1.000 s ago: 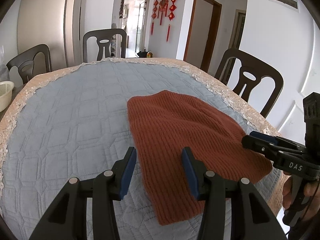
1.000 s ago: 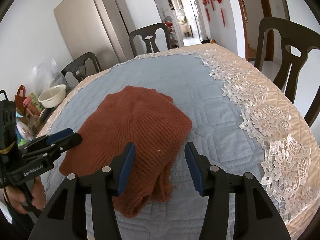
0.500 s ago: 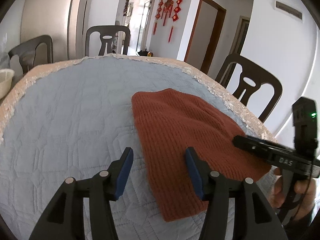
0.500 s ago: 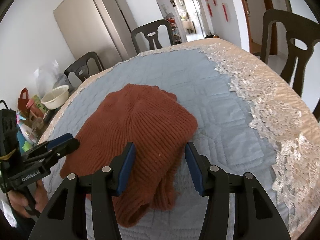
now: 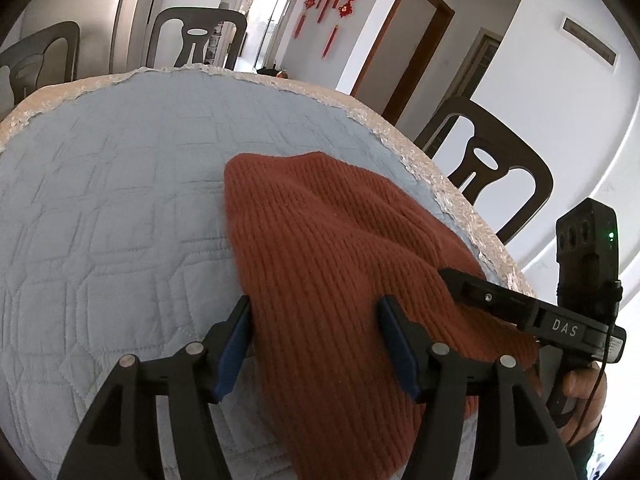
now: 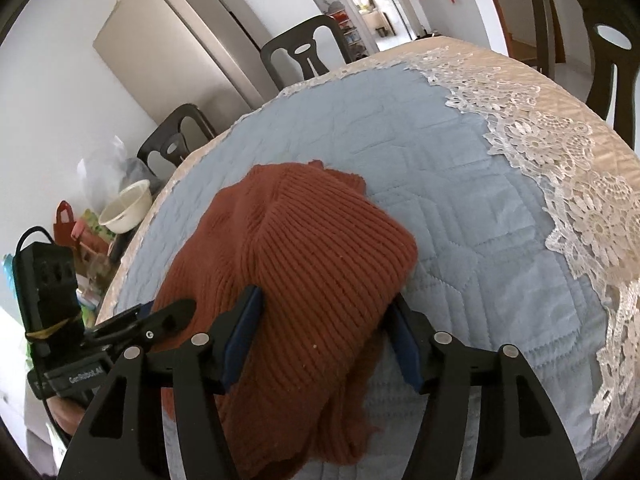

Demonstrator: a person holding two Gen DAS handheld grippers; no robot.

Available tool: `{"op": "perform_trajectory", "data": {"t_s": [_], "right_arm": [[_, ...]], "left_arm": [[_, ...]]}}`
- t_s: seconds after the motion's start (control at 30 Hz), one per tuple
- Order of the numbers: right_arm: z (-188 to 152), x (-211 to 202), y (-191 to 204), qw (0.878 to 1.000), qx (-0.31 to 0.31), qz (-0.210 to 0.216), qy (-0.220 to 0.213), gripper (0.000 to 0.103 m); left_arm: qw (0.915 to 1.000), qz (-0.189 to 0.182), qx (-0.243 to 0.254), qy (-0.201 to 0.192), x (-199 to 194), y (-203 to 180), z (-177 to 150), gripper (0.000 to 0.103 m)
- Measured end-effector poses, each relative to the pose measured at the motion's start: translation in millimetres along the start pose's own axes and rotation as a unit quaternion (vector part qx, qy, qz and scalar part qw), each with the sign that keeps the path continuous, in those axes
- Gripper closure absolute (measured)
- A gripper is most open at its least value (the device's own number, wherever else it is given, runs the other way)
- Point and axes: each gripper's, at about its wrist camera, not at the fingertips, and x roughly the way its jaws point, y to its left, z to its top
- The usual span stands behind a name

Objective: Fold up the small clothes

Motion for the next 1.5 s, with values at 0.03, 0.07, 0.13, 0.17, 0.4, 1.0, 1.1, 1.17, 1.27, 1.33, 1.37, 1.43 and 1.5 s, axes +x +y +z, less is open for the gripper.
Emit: {"op": "perform_trajectory", "data": {"t_s": [0.03, 0.07, 0.13, 0.17, 0.4, 1.0, 1.1, 1.17, 1.27, 1.33, 1.37, 1.43, 1.5], "right_arm": [[0.3, 1.0, 0.2, 1.0, 0.001, 0.006, 0.003, 0.05], [0.4, 2.2, 0.1, 1.0, 0.004, 0.017, 0.007, 0.061], [1.7, 3.6, 1.9, 0.999, 0.004, 0.032, 0.014, 0.068], [2.4, 2.7, 4.2, 0.999, 0.0, 0.032, 0.013, 0.071], [23.5, 4.2, 48.8, 0.995, -0.022, 0.097, 0.003, 0.072], [20.5, 31.4, 126.0, 0.989, -0.127, 0.077, -0.002, 0.064], [3.1, 24.3, 131.7, 0.986, -0.16, 0.054, 0.001, 0.064], [-10.3, 25.1, 134.5, 0.982, -0.184, 0.03, 0.003, 0.063], [-24.3, 32.9, 136.7, 0.977, -0.213, 0.004, 0.011, 0.06], [-32.1, 40.6, 137.1, 0.973, -0.229, -0.009, 0.019, 0.059], [-35.4, 47.8, 137.8, 0.97, -0.239, -0.023, 0.026, 0.059], [-40.9, 55.2, 137.8, 0.967, -0.249, -0.045, 0.035, 0.058], [-42.9, 61.9, 137.0, 0.964, -0.254, -0.054, 0.051, 0.058]], "left_arm": [[1.0, 0.001, 0.004, -0.002, -0.7, -1.4, -0.4, 0.042], [0.9999, 0.001, 0.011, -0.006, -2.3, -4.4, -0.8, 0.051], [0.9996, 0.005, 0.026, -0.013, -8.2, -9.2, -1.0, 0.061], [0.9994, 0.004, 0.031, -0.016, -12.0, -10.1, 0.2, 0.065], [0.9974, 0.0, 0.025, -0.068, -64.2, 22.2, 22.1, 0.068], [0.9835, 0.162, -0.024, -0.076, -107.2, 106.1, -15.2, 0.065], [0.9803, 0.185, -0.007, -0.068, -111.9, 98.5, -33.8, 0.065], [0.9783, 0.197, -0.001, -0.064, -114.9, 98.2, -41.8, 0.064], [0.9731, 0.224, 0.011, -0.051, -109.3, 98.3, -49.2, 0.064], [0.9713, 0.235, 0.006, -0.036, -102.3, 103.5, -51.4, 0.064], [0.9711, 0.237, 0.001, -0.03, -99.4, 106.5, -52.0, 0.064], [0.9714, 0.236, -0.006, -0.023, -97.3, 108.8, -55.2, 0.064], [0.9709, 0.238, -0.008, -0.025, -98.2, 109.3, -56.0, 0.062]]}}
